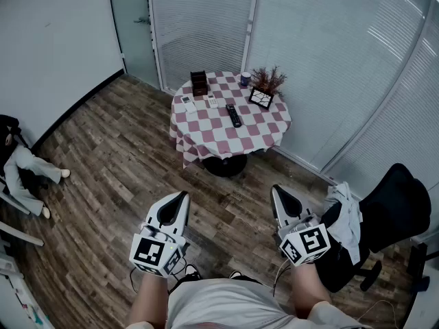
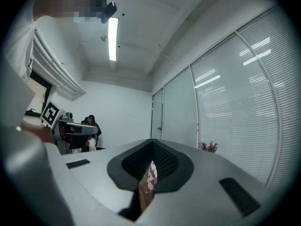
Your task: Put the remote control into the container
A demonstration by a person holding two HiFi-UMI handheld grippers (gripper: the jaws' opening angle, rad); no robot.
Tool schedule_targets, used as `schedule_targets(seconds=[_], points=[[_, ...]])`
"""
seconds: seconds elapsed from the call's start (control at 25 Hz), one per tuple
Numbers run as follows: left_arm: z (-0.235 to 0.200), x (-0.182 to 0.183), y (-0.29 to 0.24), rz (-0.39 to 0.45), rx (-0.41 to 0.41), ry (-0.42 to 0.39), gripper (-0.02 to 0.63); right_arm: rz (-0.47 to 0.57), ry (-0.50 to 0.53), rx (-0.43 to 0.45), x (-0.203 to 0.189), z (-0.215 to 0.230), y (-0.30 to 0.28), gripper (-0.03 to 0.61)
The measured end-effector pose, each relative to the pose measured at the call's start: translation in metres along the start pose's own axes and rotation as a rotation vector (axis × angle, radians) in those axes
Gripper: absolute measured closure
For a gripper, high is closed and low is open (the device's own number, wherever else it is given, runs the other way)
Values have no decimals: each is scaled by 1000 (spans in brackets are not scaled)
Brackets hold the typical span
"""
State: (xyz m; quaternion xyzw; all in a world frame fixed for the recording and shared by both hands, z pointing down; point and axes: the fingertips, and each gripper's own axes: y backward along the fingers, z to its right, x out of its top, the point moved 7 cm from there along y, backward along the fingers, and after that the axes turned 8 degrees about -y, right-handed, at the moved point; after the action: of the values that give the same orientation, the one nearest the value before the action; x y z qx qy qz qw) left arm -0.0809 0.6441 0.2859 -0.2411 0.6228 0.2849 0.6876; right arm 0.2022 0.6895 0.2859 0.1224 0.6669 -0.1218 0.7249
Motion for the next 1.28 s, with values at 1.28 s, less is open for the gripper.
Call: schedule_targets(seconds=[1.28], points=[[-95, -26, 33, 13, 10, 19, 604, -9, -54, 126, -20, -80, -72, 566]])
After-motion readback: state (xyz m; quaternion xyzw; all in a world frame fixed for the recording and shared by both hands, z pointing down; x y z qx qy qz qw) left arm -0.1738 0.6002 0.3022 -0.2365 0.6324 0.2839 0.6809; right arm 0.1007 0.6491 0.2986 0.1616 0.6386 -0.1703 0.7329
